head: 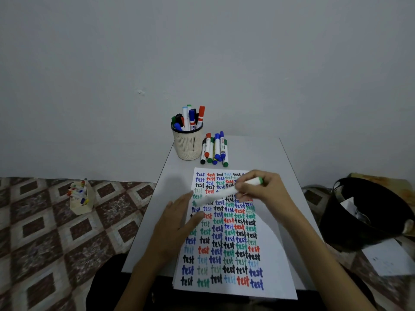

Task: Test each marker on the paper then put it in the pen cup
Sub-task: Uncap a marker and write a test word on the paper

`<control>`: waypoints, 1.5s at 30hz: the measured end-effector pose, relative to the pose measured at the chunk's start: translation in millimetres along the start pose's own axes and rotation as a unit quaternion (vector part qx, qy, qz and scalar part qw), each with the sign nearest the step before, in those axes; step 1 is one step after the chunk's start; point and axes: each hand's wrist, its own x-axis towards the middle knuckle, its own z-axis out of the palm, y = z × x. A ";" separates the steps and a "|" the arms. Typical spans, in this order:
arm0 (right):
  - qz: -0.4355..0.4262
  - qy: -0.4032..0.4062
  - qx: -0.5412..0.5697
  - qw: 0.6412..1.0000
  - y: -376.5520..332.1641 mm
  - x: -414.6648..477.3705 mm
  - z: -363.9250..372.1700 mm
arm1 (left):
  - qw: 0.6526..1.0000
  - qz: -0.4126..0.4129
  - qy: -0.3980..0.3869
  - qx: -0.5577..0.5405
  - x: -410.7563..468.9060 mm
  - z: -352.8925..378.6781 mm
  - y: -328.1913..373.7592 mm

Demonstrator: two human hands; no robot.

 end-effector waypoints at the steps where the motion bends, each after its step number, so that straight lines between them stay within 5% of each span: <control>1: 0.005 -0.017 0.002 1.000 2.6 -5.3 4.8 | 1.000 0.009 -0.010 -0.004 0.4 1.7 5.2; 7: 0.011 -0.001 0.086 0.996 12.8 -19.7 28.8 | 0.994 0.085 -0.074 -0.015 7.6 17.8 40.0; 11: 0.011 -0.045 0.012 0.999 20.1 -27.2 30.6 | 0.992 0.060 -0.095 -0.052 1.1 24.4 45.5; 16: 0.022 -0.042 0.088 0.995 19.6 -31.0 23.3 | 0.981 0.019 -0.149 -0.121 -6.0 27.3 44.1; 21: 0.020 -0.064 0.085 0.994 18.2 -34.9 19.3 | 0.969 -0.028 -0.129 -0.211 -7.9 33.3 52.6; 30: -0.007 -0.062 0.105 0.993 12.5 -38.5 8.3 | 0.978 0.039 -0.024 -0.201 -15.5 47.1 59.9; 33: -0.023 -0.038 0.121 0.992 10.5 -30.9 2.0 | 0.991 0.061 -0.023 -0.117 -11.3 42.0 55.1; 36: -0.061 0.105 0.217 0.969 10.5 -10.1 -19.3 | 0.994 0.093 0.021 0.050 -3.7 30.5 41.2; 39: -0.065 0.201 0.259 0.943 17.8 14.0 -44.1 | 0.979 0.124 -0.021 0.161 -0.8 23.5 18.4; 45: -0.031 0.149 0.181 0.972 41.0 46.3 -54.8 | 0.976 0.120 -0.024 0.182 -4.4 24.2 -3.8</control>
